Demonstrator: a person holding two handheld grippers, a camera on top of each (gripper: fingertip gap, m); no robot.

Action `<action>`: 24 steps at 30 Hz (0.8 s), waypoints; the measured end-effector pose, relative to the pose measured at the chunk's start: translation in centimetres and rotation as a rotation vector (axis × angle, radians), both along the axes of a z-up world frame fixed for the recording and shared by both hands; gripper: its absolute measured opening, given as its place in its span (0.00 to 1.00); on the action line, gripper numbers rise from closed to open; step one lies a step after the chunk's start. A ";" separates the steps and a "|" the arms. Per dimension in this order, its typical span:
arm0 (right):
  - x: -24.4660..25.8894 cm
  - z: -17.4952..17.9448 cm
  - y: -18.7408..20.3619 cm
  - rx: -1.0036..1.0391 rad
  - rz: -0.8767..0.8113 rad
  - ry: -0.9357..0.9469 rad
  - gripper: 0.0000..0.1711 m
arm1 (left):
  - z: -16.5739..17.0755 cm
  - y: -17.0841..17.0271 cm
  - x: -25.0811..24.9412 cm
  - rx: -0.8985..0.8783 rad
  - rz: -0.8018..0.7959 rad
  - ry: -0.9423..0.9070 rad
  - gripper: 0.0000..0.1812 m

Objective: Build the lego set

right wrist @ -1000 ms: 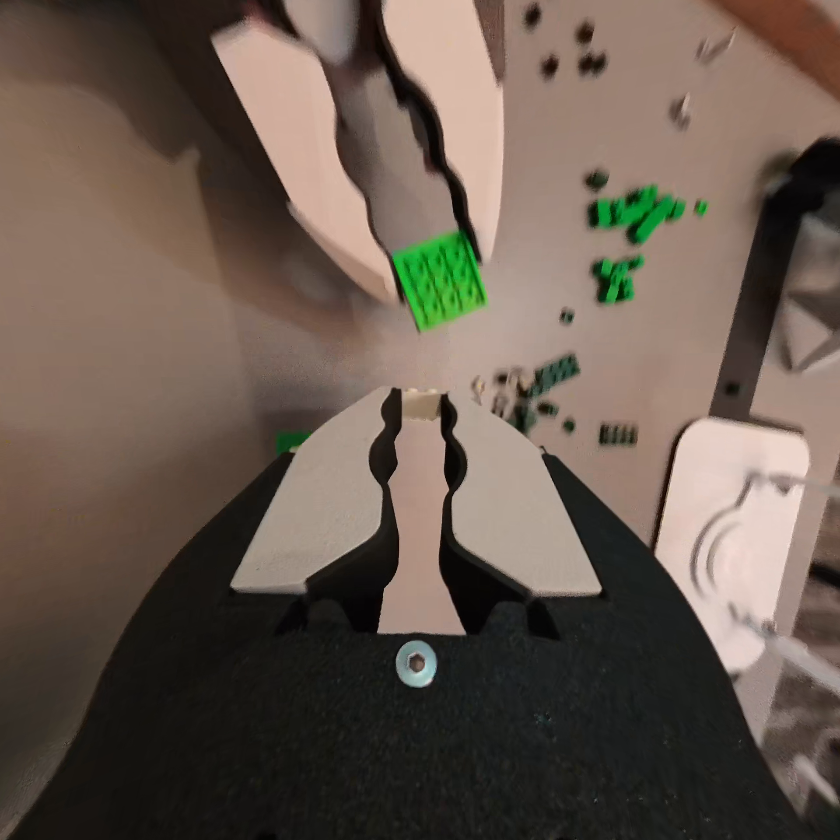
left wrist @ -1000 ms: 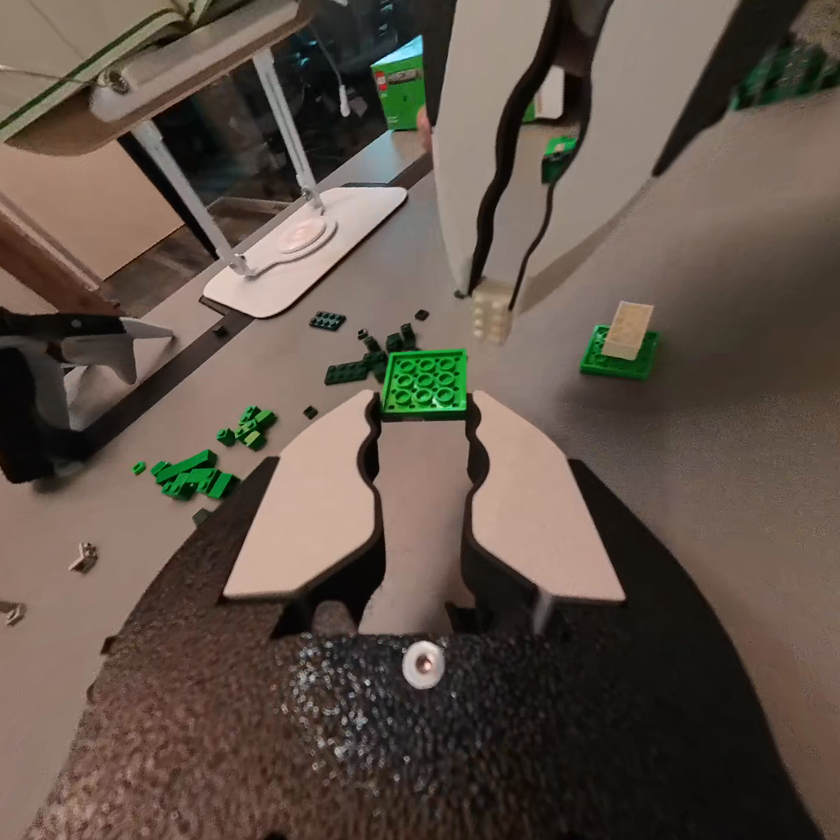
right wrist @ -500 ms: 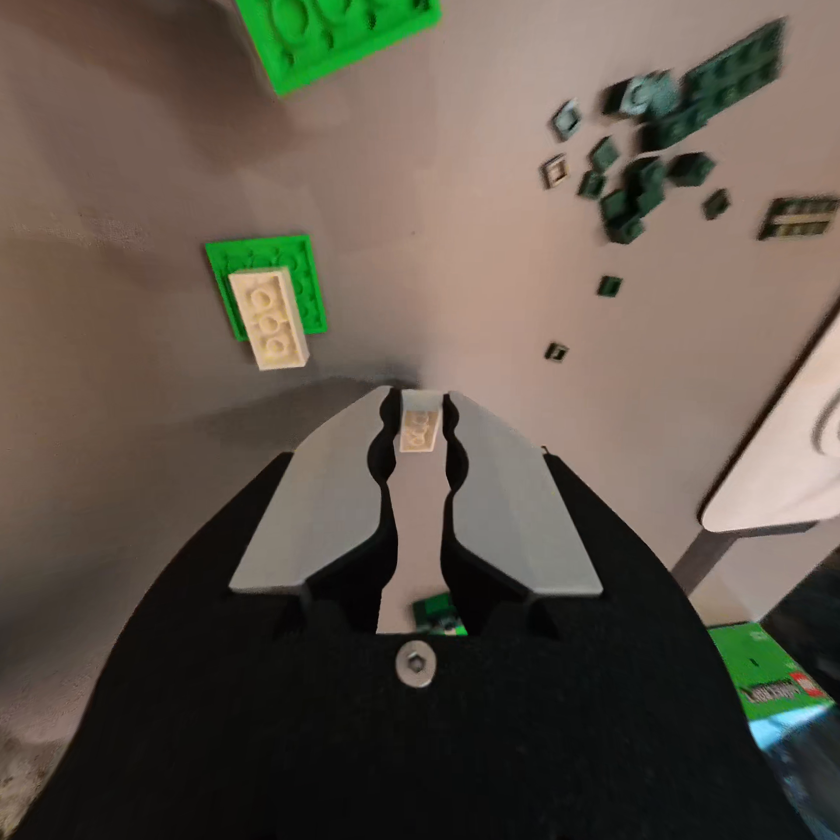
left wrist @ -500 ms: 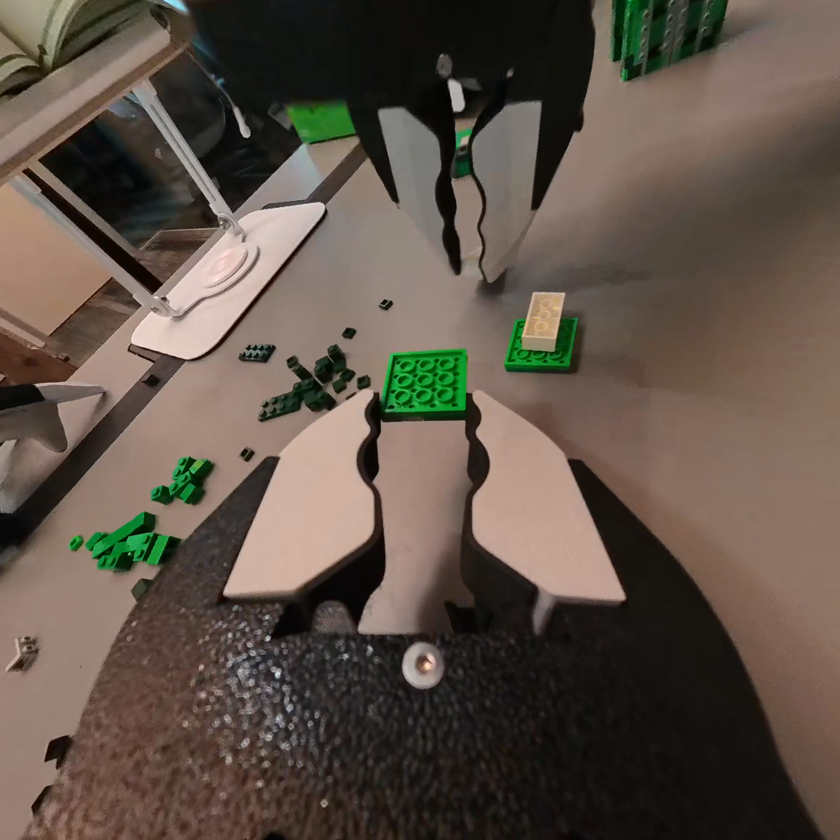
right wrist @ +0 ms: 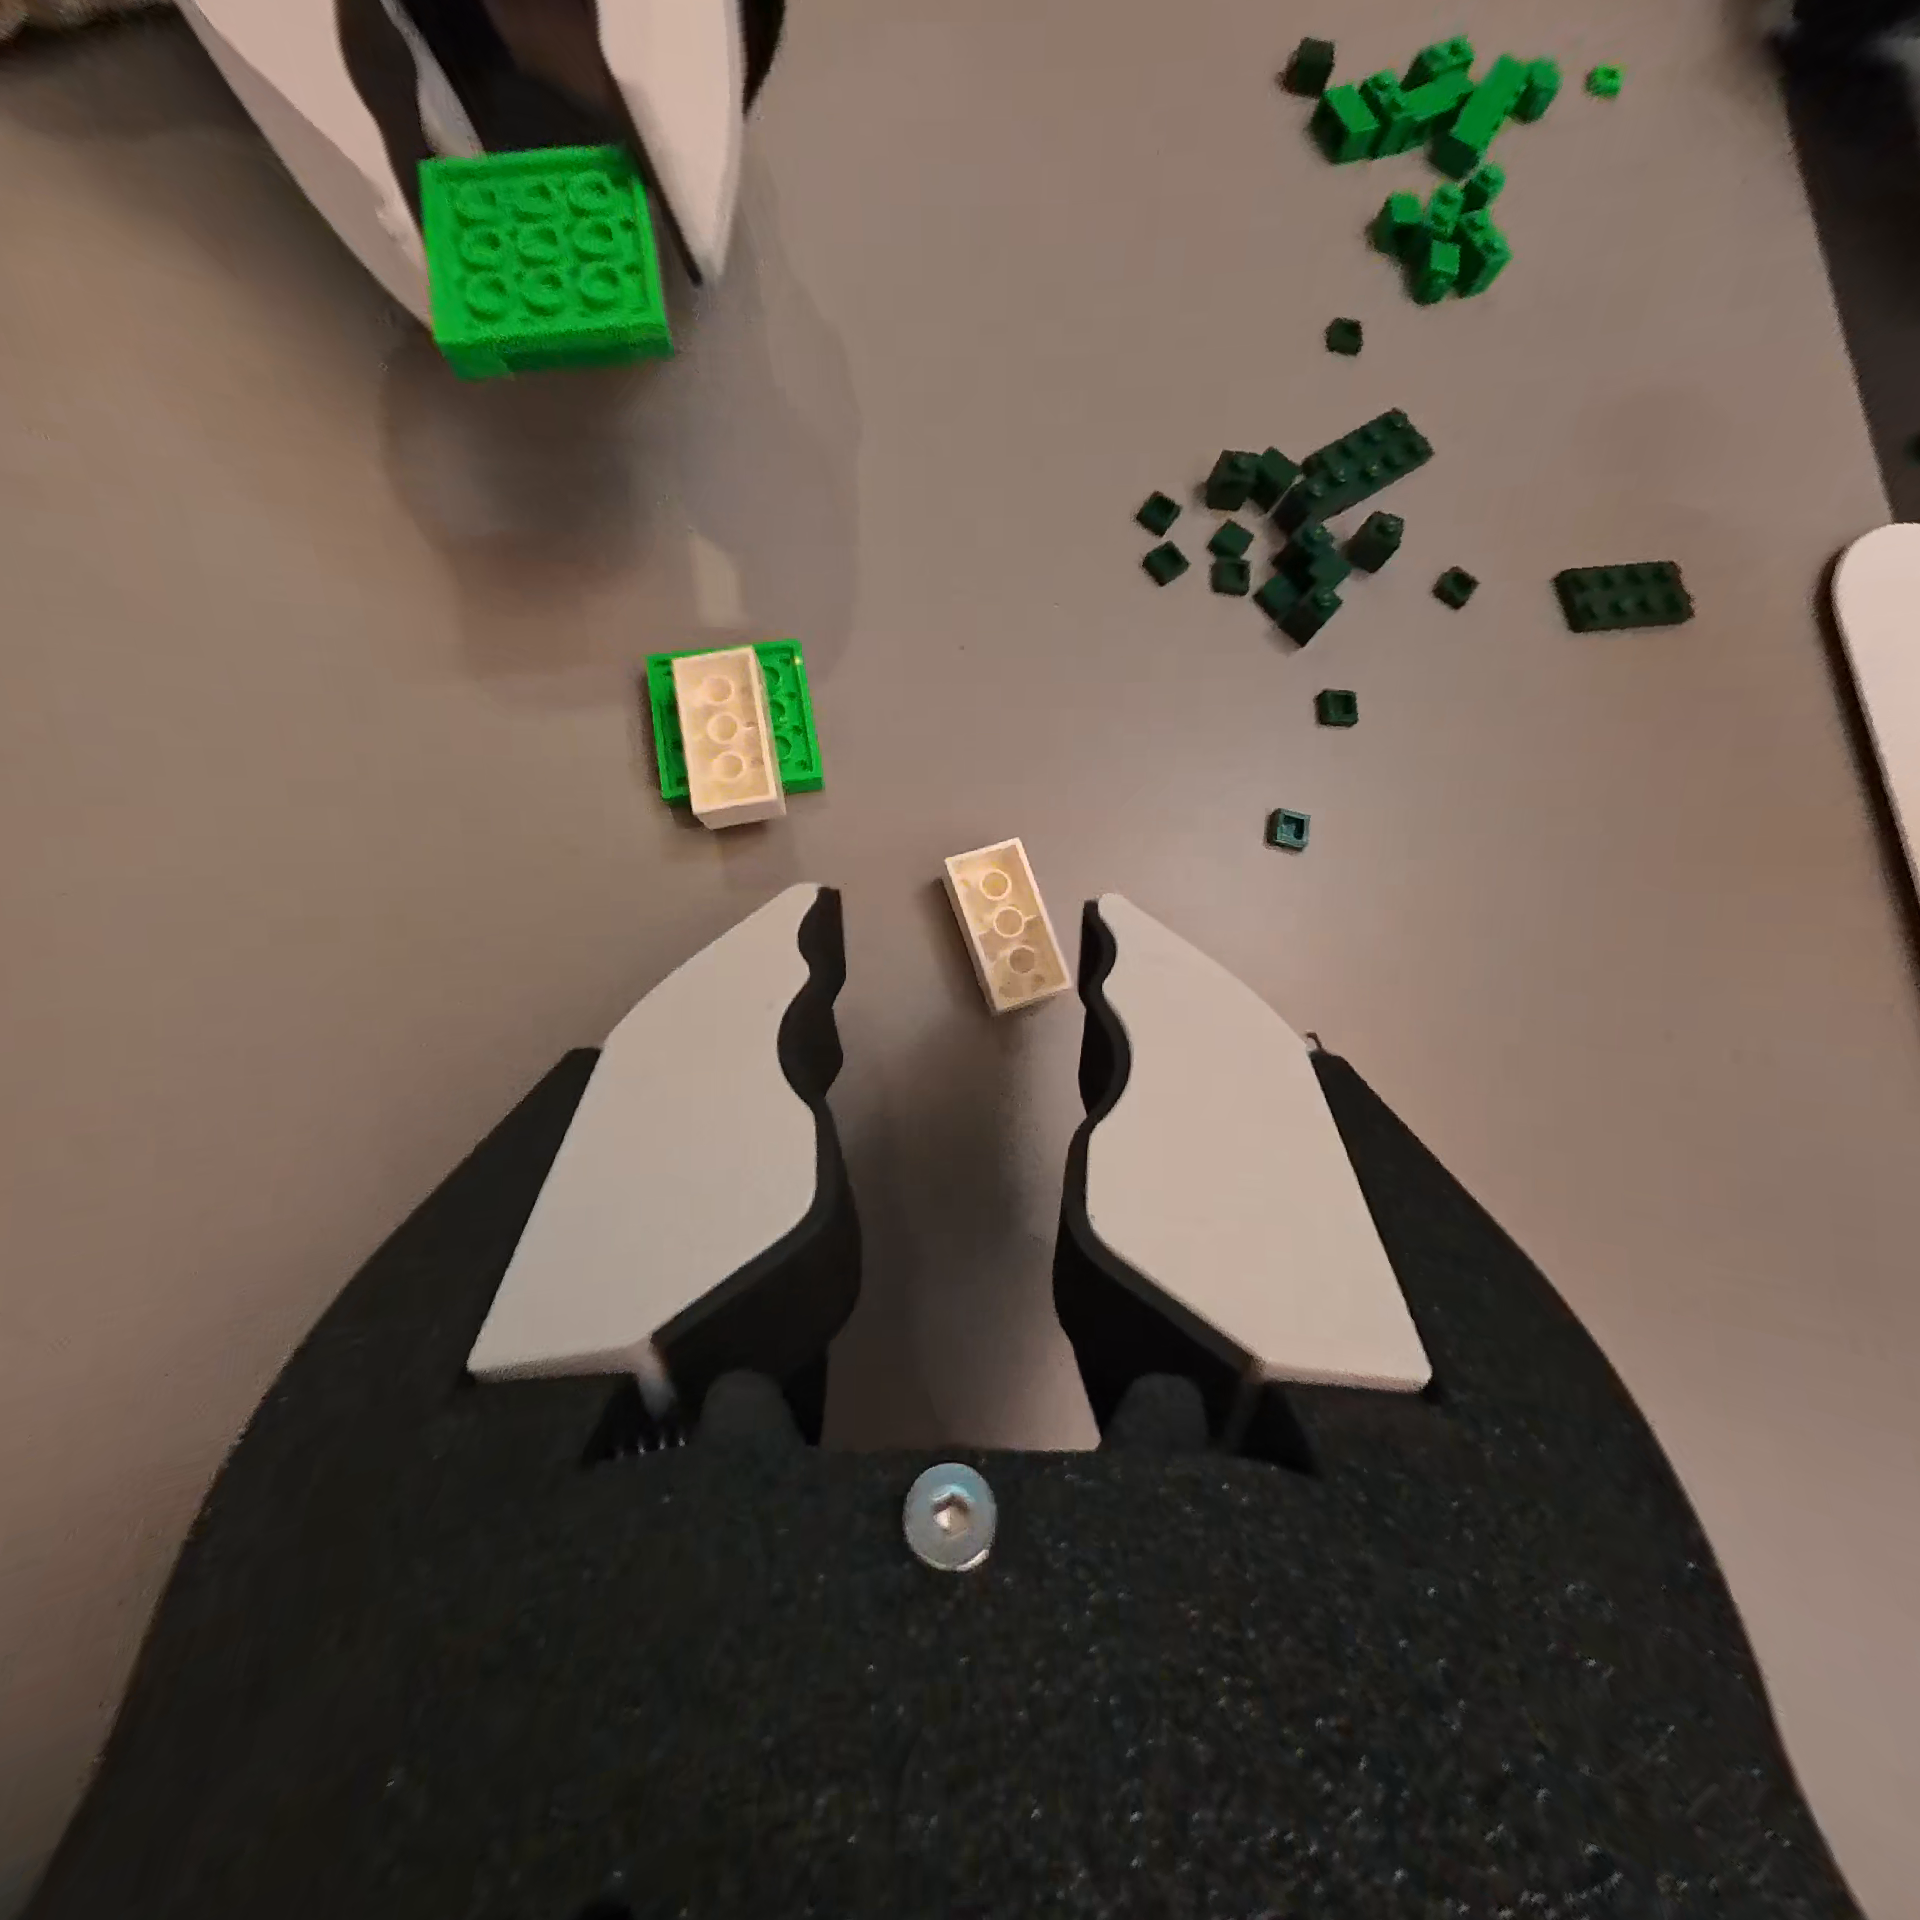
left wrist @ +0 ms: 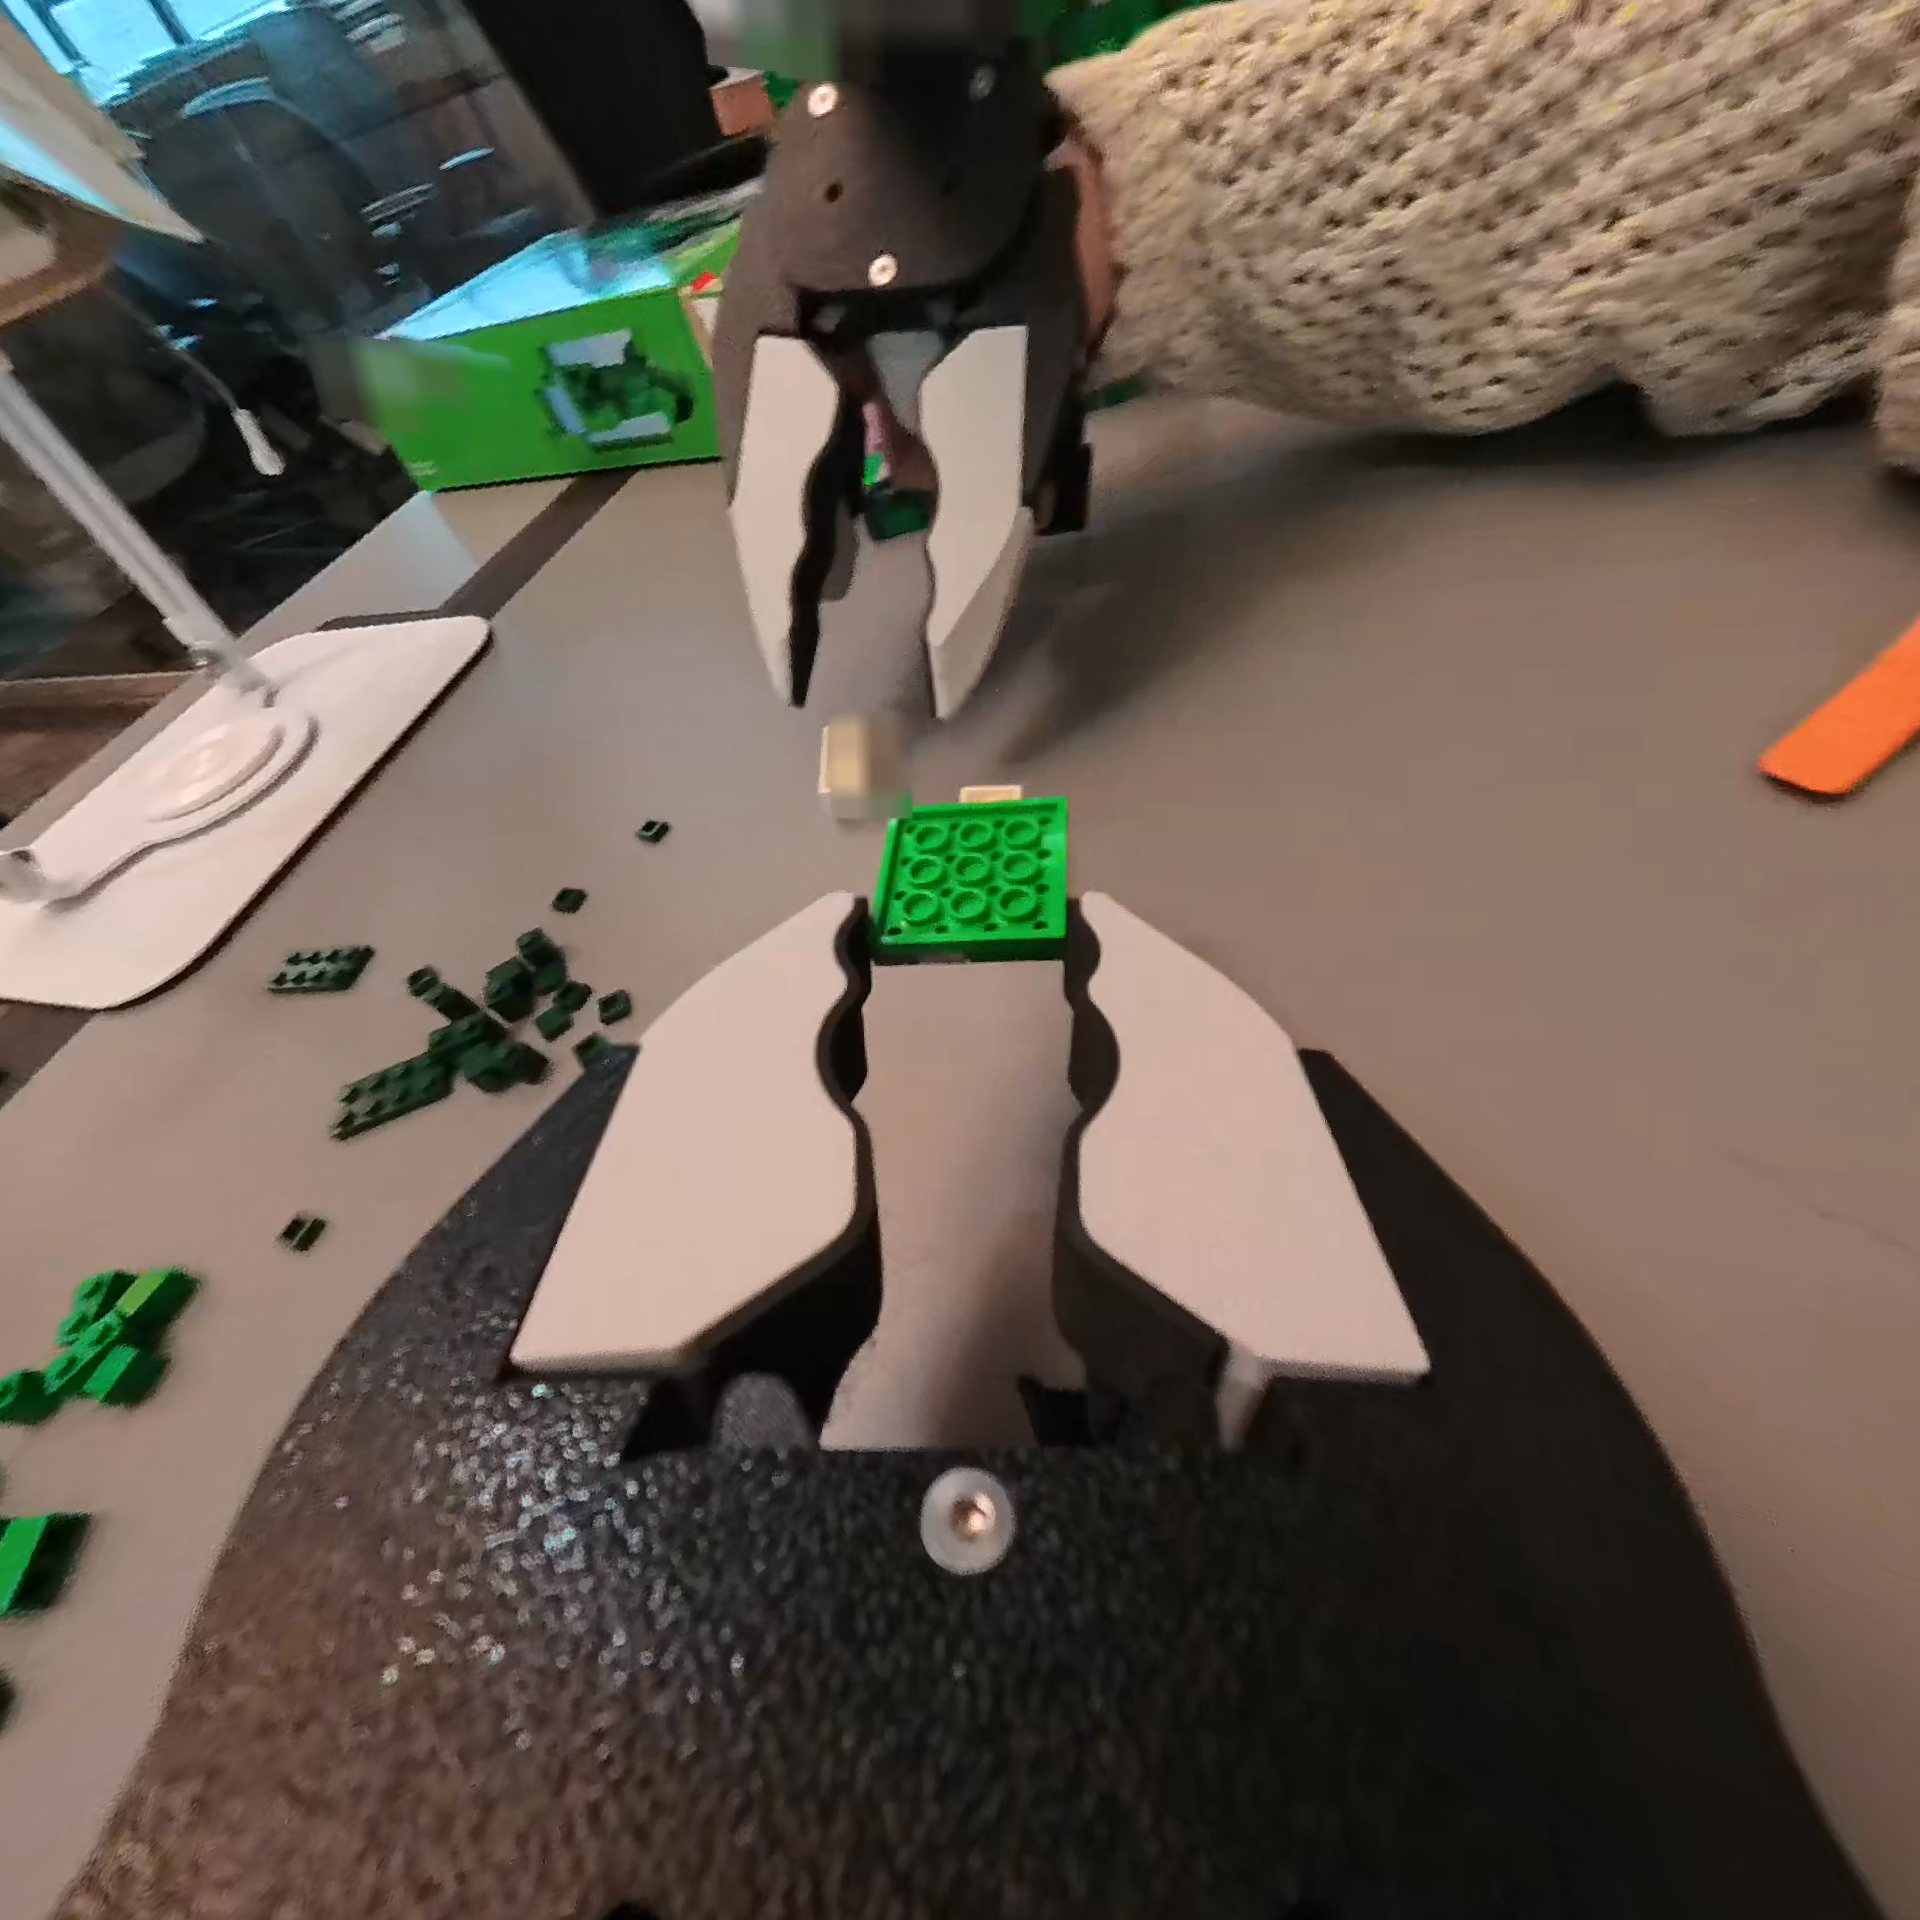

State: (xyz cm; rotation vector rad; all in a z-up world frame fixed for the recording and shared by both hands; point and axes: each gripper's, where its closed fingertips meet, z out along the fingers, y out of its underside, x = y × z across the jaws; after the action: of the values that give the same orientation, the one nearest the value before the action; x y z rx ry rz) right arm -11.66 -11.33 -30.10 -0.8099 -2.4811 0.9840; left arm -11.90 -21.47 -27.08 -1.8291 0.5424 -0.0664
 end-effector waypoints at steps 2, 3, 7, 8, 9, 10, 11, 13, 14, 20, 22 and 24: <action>-0.2 -0.6 0.0 0.025 0.038 -0.038 0.25 | 0.2 -0.2 0.4 0.001 -0.035 -0.026 0.19; -0.3 -1.0 0.2 0.047 0.051 -0.062 0.25 | 0.3 -0.3 0.6 0.003 -0.050 -0.039 0.19; -0.5 -2.0 0.7 0.096 0.082 -0.123 0.12 | 0.4 -0.4 0.8 0.006 -0.060 -0.056 0.19; -0.5 -1.9 0.7 0.085 0.083 -0.136 0.10 | 0.4 -0.4 0.6 0.009 -0.054 -0.055 0.20; -0.6 -1.7 0.6 0.067 0.067 -0.144 0.10 | 0.4 -0.3 0.5 0.013 -0.044 -0.055 0.20; -0.8 -1.1 0.2 0.031 0.049 -0.141 0.10 | 0.5 -0.2 0.4 0.017 -0.032 -0.058 0.20; -0.8 -0.2 -0.6 -0.028 0.044 -0.131 0.10 | 0.6 -0.1 0.1 0.021 -0.011 -0.063 0.19; -0.8 2.1 -2.7 -0.141 0.048 -0.092 0.09 | 0.6 0.3 -0.6 0.022 0.043 -0.066 0.19; -0.8 3.1 -3.7 -0.176 0.056 -0.071 0.09 | 0.6 0.4 -0.7 0.021 0.052 -0.069 0.19; -0.3 5.7 -7.7 -0.075 0.133 -0.039 0.10 | 0.5 0.6 -0.5 0.007 0.057 -0.078 0.19; -0.2 5.7 -8.4 -0.028 0.147 -0.059 0.09 | 0.5 0.7 -0.4 0.005 0.055 -0.074 0.19; -0.2 5.8 -8.9 0.011 0.159 -0.076 0.09 | 0.4 0.7 -0.3 0.005 0.056 -0.073 0.20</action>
State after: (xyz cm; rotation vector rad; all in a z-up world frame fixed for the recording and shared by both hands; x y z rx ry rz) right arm -11.90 -20.21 -24.35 -0.6661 -2.6472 1.0081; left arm -12.23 -20.78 -26.63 -1.8283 0.4399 -0.0933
